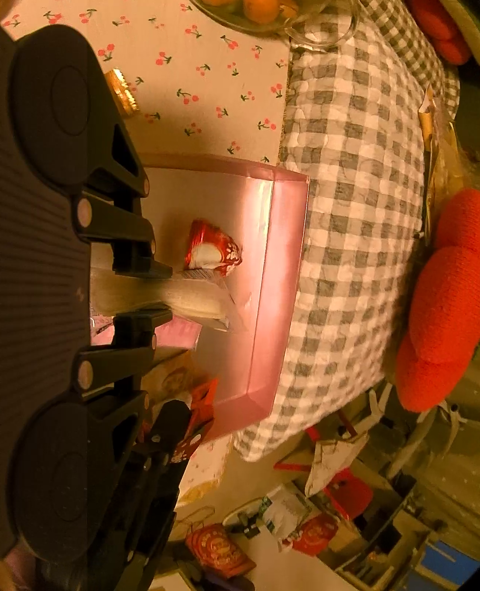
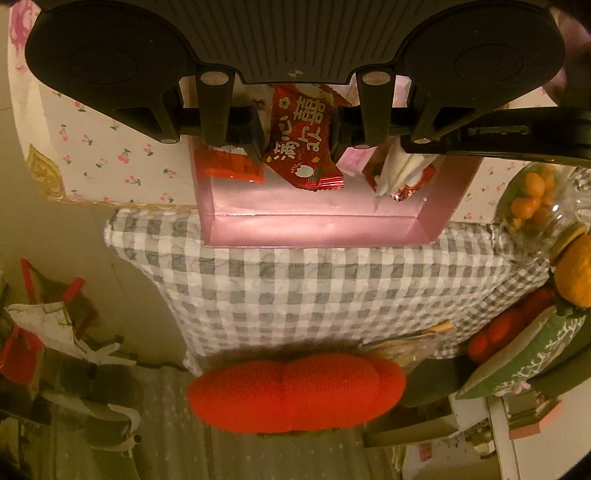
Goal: Organize snacks
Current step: 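Carry both items into the pink box and open both tools to release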
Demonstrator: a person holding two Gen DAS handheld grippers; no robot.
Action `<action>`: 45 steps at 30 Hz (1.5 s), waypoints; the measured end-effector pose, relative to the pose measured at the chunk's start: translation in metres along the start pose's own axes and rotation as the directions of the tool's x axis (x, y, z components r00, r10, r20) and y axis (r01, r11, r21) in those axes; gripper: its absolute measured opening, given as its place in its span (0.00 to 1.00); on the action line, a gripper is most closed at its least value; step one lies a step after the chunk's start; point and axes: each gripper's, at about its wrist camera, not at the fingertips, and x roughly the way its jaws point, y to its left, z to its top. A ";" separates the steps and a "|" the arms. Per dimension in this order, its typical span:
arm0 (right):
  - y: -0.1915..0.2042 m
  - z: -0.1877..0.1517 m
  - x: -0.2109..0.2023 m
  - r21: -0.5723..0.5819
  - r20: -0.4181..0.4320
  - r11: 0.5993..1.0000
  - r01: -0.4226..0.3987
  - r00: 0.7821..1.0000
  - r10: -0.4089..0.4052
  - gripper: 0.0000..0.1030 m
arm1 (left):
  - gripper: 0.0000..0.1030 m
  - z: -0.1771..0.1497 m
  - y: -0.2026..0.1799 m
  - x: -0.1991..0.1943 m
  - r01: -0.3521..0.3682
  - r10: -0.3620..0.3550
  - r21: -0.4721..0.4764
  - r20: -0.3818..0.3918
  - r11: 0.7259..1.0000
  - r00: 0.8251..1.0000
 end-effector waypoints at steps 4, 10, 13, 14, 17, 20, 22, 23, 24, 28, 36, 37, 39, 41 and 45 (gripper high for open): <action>0.003 0.001 0.012 -0.003 -0.016 1.000 0.008 1.000 -0.008 0.33 | 0.15 0.002 0.002 0.006 -0.027 0.027 0.003 -0.005 1.000 1.000; 0.006 0.001 0.023 -0.008 -0.032 1.000 0.030 0.999 -0.030 0.33 | 0.15 0.002 0.010 0.014 -0.068 0.068 0.007 -0.009 0.998 0.998; 0.007 0.002 0.026 -0.007 -0.040 0.999 0.040 0.998 -0.040 0.33 | 0.15 0.001 0.014 0.016 -0.074 0.074 0.006 -0.011 0.997 0.997; 0.007 0.003 0.026 -0.006 -0.041 0.999 0.044 0.998 -0.045 0.33 | 0.15 0.000 0.015 0.015 -0.072 0.072 0.009 -0.009 0.997 0.997; 0.006 0.003 0.027 -0.003 -0.044 0.998 0.056 0.997 -0.056 0.33 | 0.15 -0.002 0.013 0.014 -0.077 0.078 0.025 -0.007 0.997 0.997; 0.006 0.002 0.027 -0.003 -0.047 0.998 0.065 0.997 -0.065 0.33 | 0.15 -0.002 0.011 0.013 -0.089 0.089 0.039 -0.006 0.995 0.996; 0.006 0.001 0.026 -0.003 -0.050 0.998 0.069 0.996 -0.069 0.34 | 0.16 -0.002 0.010 0.013 -0.092 0.092 0.040 -0.008 0.995 0.996; 0.006 0.001 0.026 -0.005 -0.051 0.997 0.072 0.996 -0.072 0.34 | 0.16 -0.002 0.010 0.013 -0.093 0.093 0.040 -0.007 0.995 0.996; 0.006 0.001 0.025 -0.008 -0.051 0.997 0.078 0.996 -0.078 0.34 | 0.17 -0.002 0.010 0.012 -0.092 0.092 0.040 -0.009 0.995 0.996; 0.006 -0.001 0.021 -0.017 -0.041 0.995 0.102 0.994 -0.102 0.35 | 0.20 -0.002 0.008 0.008 -0.084 0.085 0.050 -0.009 0.995 0.996; 0.001 0.003 0.005 0.012 -0.028 0.994 0.105 0.994 -0.105 0.52 | 0.31 -0.002 0.001 -0.004 -0.080 0.080 0.080 0.000 0.994 0.997; 0.000 0.003 0.003 0.015 -0.026 0.994 0.107 0.994 -0.106 0.54 | 0.33 -0.003 0.001 -0.006 -0.080 0.080 0.083 0.004 0.993 0.997; -0.001 0.003 -0.002 0.015 -0.025 0.994 0.111 0.994 -0.111 0.57 | 0.38 -0.003 -0.001 -0.009 -0.082 0.081 0.091 0.010 0.992 0.997; -0.001 0.003 -0.007 0.012 -0.023 0.993 0.117 0.993 -0.117 0.62 | 0.43 -0.004 -0.002 -0.014 -0.083 0.082 0.095 0.014 0.992 0.997; -0.003 0.001 -0.018 0.013 -0.027 0.993 0.121 0.992 -0.121 0.68 | 0.52 -0.006 -0.002 -0.023 -0.073 0.073 0.095 0.006 0.993 0.997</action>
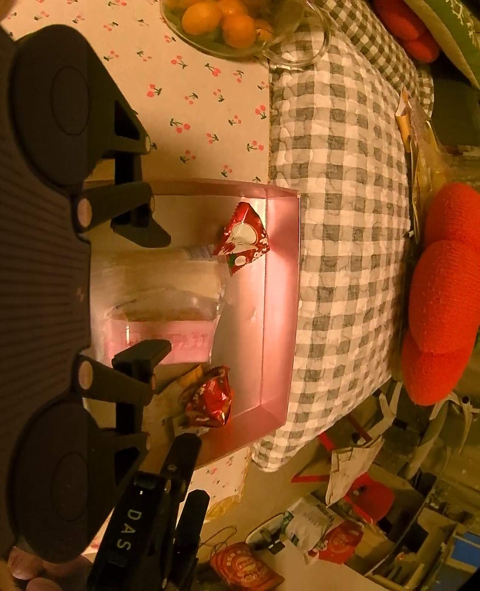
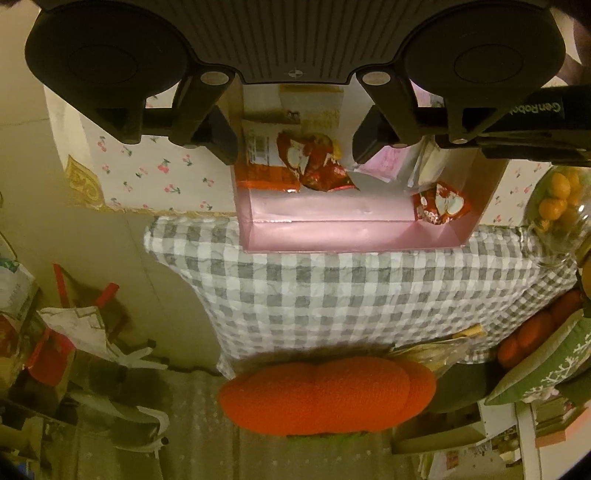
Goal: Organize snacks
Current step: 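Carry both items into the pink box and open both tools to release, then move both tools back toward the remaining snacks on the bed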
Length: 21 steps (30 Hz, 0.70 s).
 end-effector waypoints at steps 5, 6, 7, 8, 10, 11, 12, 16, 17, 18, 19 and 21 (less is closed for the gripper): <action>-0.002 -0.004 -0.018 -0.009 0.001 1.000 -0.003 1.000 0.003 0.74 | 0.65 -0.005 0.000 -0.016 0.004 -0.004 0.015 0.015 1.000 1.000; -0.002 -0.005 -0.021 -0.009 0.002 1.000 -0.003 1.000 0.003 0.75 | 0.66 -0.006 0.000 -0.019 0.005 -0.005 0.016 0.019 1.000 1.000; -0.002 -0.006 -0.025 -0.009 0.003 1.000 -0.004 1.000 0.004 0.75 | 0.68 -0.008 0.000 -0.022 0.007 -0.007 0.016 0.020 1.000 1.000; -0.002 -0.007 -0.029 -0.008 0.003 1.000 -0.007 1.000 0.007 0.75 | 0.69 -0.009 0.001 -0.025 0.011 -0.011 0.014 0.019 1.000 1.000; -0.003 -0.008 -0.036 -0.003 0.003 1.000 -0.010 1.000 0.010 0.75 | 0.72 -0.013 0.002 -0.031 0.020 -0.020 0.015 0.016 1.000 1.000; -0.002 -0.009 -0.039 0.000 0.004 1.000 -0.013 1.000 0.013 0.76 | 0.73 -0.015 0.002 -0.033 0.023 -0.023 0.017 0.016 1.000 1.000; -0.002 -0.010 -0.042 0.000 0.004 1.000 -0.015 1.000 0.015 0.76 | 0.76 -0.018 0.001 -0.037 0.026 -0.026 0.020 0.017 0.999 1.000; 0.000 -0.015 -0.056 -0.004 0.012 1.000 -0.019 1.000 0.019 0.81 | 0.85 -0.028 0.001 -0.046 0.035 -0.036 0.032 0.019 0.999 0.999; 0.001 -0.017 -0.060 -0.007 0.012 1.000 -0.022 1.000 0.022 0.82 | 0.87 -0.030 0.001 -0.048 0.037 -0.038 0.034 0.020 0.999 0.999; 0.002 -0.019 -0.063 -0.010 0.012 1.000 -0.026 1.000 0.026 0.82 | 0.90 -0.033 0.001 -0.050 0.038 -0.039 0.036 0.021 0.999 0.999; 0.003 -0.022 -0.066 -0.013 0.012 1.000 -0.028 1.000 0.029 0.82 | 0.91 -0.035 0.001 -0.052 0.039 -0.040 0.040 0.020 0.998 0.999; 0.005 -0.027 -0.072 -0.022 0.012 0.999 -0.030 0.999 0.031 0.83 | 0.94 -0.041 0.002 -0.055 0.039 -0.040 0.048 0.016 0.998 0.999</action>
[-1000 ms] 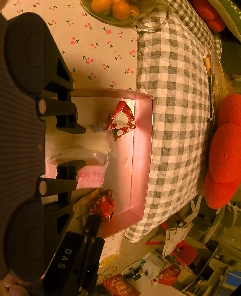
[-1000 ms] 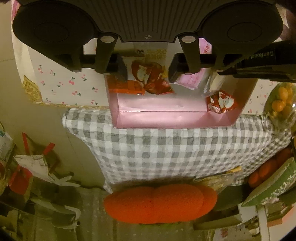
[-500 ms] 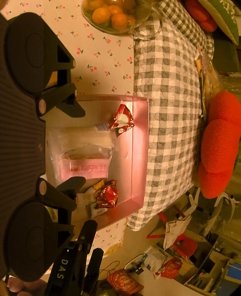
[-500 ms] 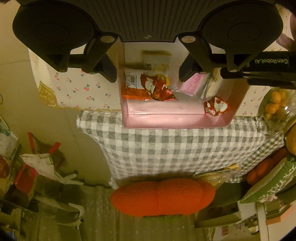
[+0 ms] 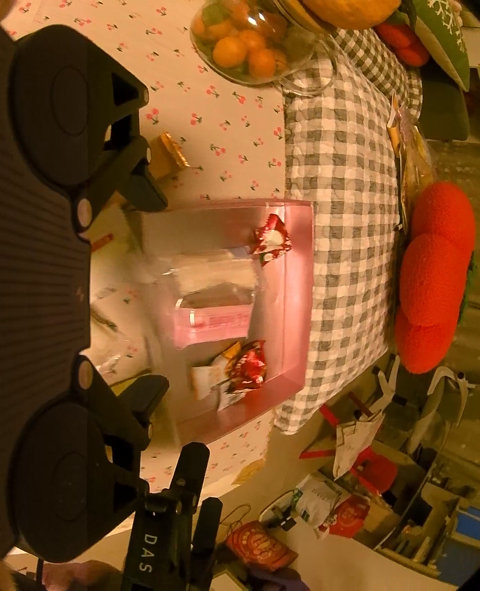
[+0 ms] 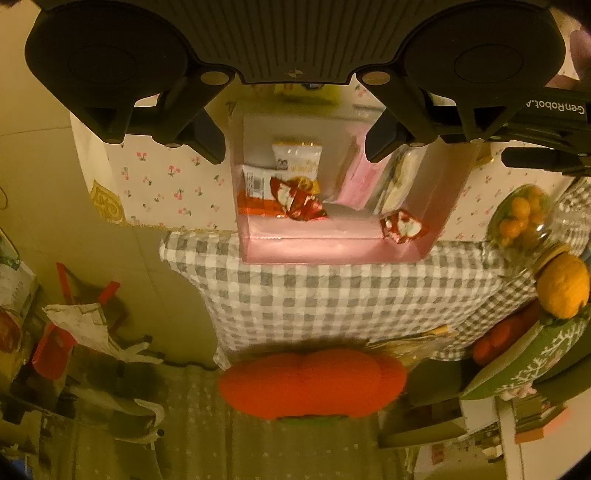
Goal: Organize snacks
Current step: 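Move both tools back toward the remaining snacks on the bed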
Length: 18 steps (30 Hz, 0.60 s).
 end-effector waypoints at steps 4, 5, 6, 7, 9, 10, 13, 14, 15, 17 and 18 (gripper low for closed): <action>0.003 -0.011 -0.010 -0.007 -0.002 1.000 -0.008 1.000 0.008 0.86 | 0.97 -0.012 0.001 -0.008 -0.001 0.001 0.014 0.000 1.000 1.000; 0.003 -0.014 -0.012 -0.006 -0.003 1.000 -0.012 1.000 0.012 0.86 | 0.97 -0.016 0.001 -0.009 -0.002 0.002 0.018 -0.003 1.000 1.000; 0.004 -0.017 -0.014 -0.003 -0.002 1.000 -0.013 1.000 0.013 0.86 | 0.98 -0.019 0.002 -0.011 -0.002 0.002 0.021 -0.004 1.000 1.000; 0.003 -0.020 -0.016 0.001 -0.002 1.000 -0.016 1.000 0.016 0.86 | 0.98 -0.022 0.002 -0.013 -0.003 0.003 0.024 -0.003 1.000 1.000; 0.003 -0.026 -0.019 0.011 -0.005 1.000 -0.027 1.000 0.027 0.87 | 0.99 -0.030 0.004 -0.015 -0.011 0.012 0.032 -0.006 0.999 1.000; 0.002 -0.030 -0.020 0.015 -0.009 0.999 -0.029 1.000 0.029 0.87 | 0.99 -0.033 0.004 -0.016 -0.018 0.018 0.036 -0.009 0.999 1.000; 0.001 -0.040 -0.022 0.022 -0.018 1.000 -0.023 1.000 0.023 0.87 | 1.00 -0.042 0.007 -0.019 -0.035 0.036 0.045 -0.013 0.998 0.999; 0.000 -0.043 -0.023 0.025 -0.023 0.999 -0.023 0.999 0.023 0.87 | 0.99 -0.045 0.008 -0.020 -0.038 0.039 0.046 -0.013 0.998 0.999; -0.001 -0.046 -0.024 0.029 -0.027 0.999 -0.023 0.999 0.023 0.87 | 1.00 -0.049 0.009 -0.022 -0.038 0.039 0.045 -0.014 0.998 0.999; -0.002 -0.050 -0.025 0.033 -0.032 0.999 -0.021 0.999 0.022 0.87 | 1.00 -0.055 0.011 -0.024 -0.036 0.037 0.043 -0.017 0.998 0.999; -0.002 -0.053 -0.026 0.033 -0.034 0.999 -0.019 0.999 0.020 0.87 | 1.00 -0.058 0.012 -0.025 -0.038 0.039 0.041 -0.018 0.998 0.999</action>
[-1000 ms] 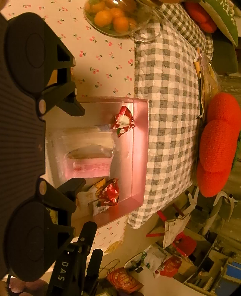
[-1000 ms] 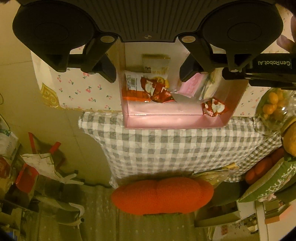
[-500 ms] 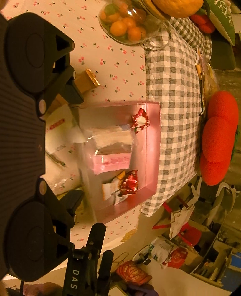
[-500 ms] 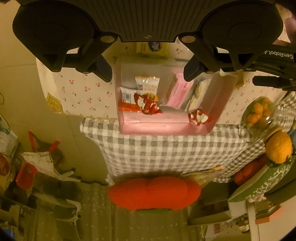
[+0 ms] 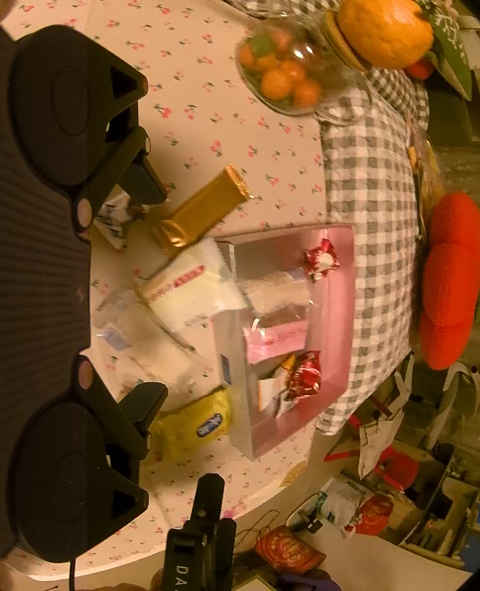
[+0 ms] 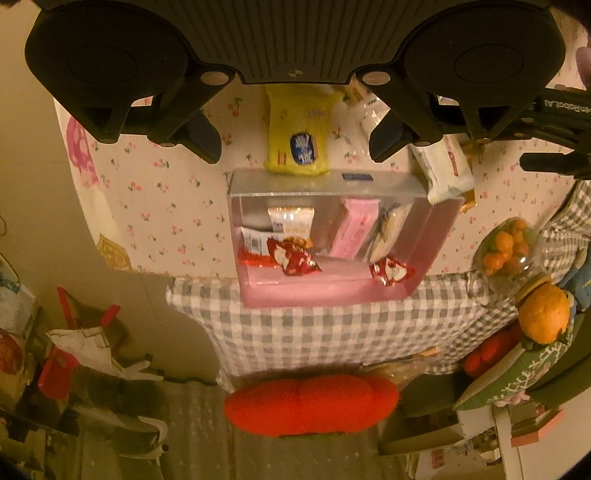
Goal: Organize snacks
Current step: 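Move both tools back toward the remaining snacks on the bed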
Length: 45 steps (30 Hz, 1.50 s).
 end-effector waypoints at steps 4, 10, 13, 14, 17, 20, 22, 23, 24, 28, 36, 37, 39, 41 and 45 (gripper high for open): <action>0.000 -0.008 -0.002 -0.005 -0.006 1.000 0.011 1.000 -0.011 0.87 | 1.00 -0.014 0.004 -0.001 -0.006 0.006 0.002 0.002 1.000 1.000; -0.003 -0.024 -0.004 0.024 -0.013 1.000 0.001 1.000 -0.001 0.87 | 1.00 -0.030 0.008 0.002 -0.041 0.041 0.050 0.014 0.998 0.999; -0.005 -0.034 -0.001 0.029 -0.023 1.000 0.008 1.000 -0.008 0.87 | 1.00 -0.040 0.009 0.004 -0.041 0.038 0.083 0.043 0.996 0.998; -0.006 -0.038 0.001 0.028 -0.025 1.000 0.010 1.000 -0.009 0.87 | 1.00 -0.043 0.009 0.006 -0.043 0.038 0.095 0.052 0.995 0.998; -0.005 -0.048 0.007 0.002 -0.036 1.000 0.027 0.999 -0.027 0.87 | 1.00 -0.052 0.008 0.012 -0.065 0.056 0.126 0.072 0.990 0.996; -0.004 -0.058 0.012 -0.043 -0.040 0.998 0.045 0.998 -0.047 0.87 | 0.99 -0.058 0.010 0.016 -0.060 0.050 0.124 0.081 0.990 0.995; -0.002 -0.063 0.014 -0.072 -0.043 0.997 0.041 0.998 -0.044 0.87 | 0.99 -0.061 0.011 0.017 -0.047 0.037 0.117 0.084 0.992 0.996; -0.001 -0.065 0.015 -0.081 -0.044 0.996 0.033 0.998 -0.037 0.87 | 0.99 -0.062 0.011 0.017 -0.043 0.033 0.118 0.092 0.992 0.995; -0.001 -0.066 0.015 -0.088 -0.045 0.996 0.022 0.999 -0.026 0.87 | 0.99 -0.062 0.011 0.017 -0.037 0.024 0.125 0.103 0.991 0.994; 0.003 -0.070 0.017 -0.114 -0.053 0.993 -0.024 0.998 0.018 0.87 | 0.97 -0.061 0.010 0.018 0.018 -0.039 0.168 0.122 0.986 0.992; 0.010 -0.078 0.023 -0.162 -0.081 0.986 -0.048 0.996 0.035 0.87 | 0.76 -0.054 0.002 0.029 0.119 -0.146 0.217 0.112 0.969 0.983; 0.010 -0.079 0.023 -0.164 -0.082 0.985 -0.054 0.996 0.041 0.87 | 0.71 -0.053 -0.001 0.030 0.126 -0.155 0.229 0.111 0.965 0.982; 0.011 -0.080 0.024 -0.169 -0.085 0.983 -0.069 0.995 0.055 0.87 | 0.65 -0.050 -0.007 0.031 0.139 -0.173 0.260 0.111 0.955 0.979; 0.013 -0.082 0.026 -0.179 -0.089 0.979 -0.095 0.993 0.080 0.87 | 0.63 -0.048 -0.014 0.033 0.153 -0.191 0.292 0.105 0.944 0.976; 0.019 -0.083 0.029 -0.200 -0.101 0.967 -0.161 0.985 0.143 0.85 | 0.59 -0.048 -0.025 0.041 0.161 -0.192 0.328 0.065 0.931 0.979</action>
